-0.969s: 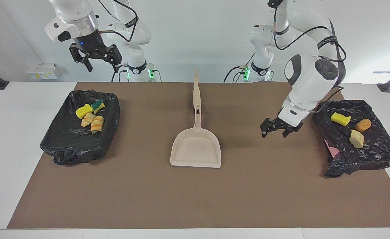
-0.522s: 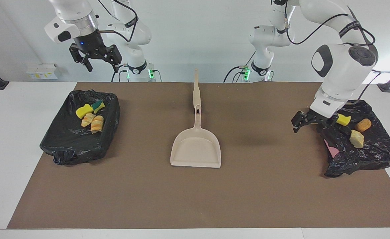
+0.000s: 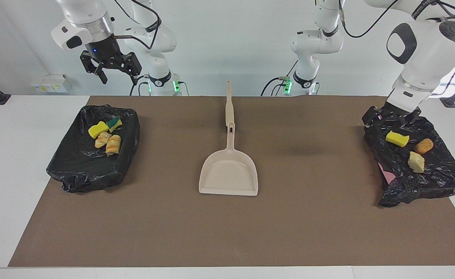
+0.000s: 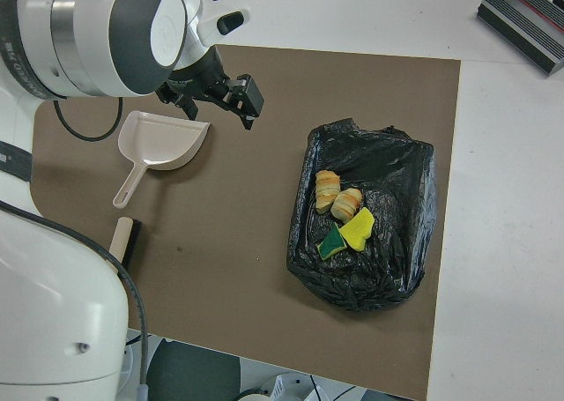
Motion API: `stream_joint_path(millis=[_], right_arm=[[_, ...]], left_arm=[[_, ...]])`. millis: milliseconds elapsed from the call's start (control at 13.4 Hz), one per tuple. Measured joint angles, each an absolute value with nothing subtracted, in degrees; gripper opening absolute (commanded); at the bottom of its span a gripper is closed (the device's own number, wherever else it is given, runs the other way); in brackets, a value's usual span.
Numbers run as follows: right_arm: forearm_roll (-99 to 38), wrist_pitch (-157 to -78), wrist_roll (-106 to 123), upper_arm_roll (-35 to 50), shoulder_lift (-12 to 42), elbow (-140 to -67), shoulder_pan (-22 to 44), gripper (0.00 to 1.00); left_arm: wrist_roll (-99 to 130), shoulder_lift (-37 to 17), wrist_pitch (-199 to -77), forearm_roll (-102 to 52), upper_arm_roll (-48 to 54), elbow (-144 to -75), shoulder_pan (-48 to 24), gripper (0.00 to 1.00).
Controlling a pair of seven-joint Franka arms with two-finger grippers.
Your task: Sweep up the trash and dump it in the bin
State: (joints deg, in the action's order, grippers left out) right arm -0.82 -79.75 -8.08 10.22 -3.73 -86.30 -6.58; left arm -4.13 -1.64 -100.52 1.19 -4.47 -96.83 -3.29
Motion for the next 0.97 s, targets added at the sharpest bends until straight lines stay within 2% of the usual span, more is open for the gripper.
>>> stream_joint_path(millis=[447,969], right_arm=[[-0.82,-79.75,-8.08,10.22,-3.74,-86.30,-6.61,1.00],[-0.82,-79.74,-8.08,10.21,-3.74,-86.30,-6.68,1.00]], left_arm=[[-4.01,1.56,-89.69,1.17,-4.46,-92.42,-3.26,1.00],[-4.00,1.53,-88.58,1.16,-4.12,-91.68,-3.26,1.00]])
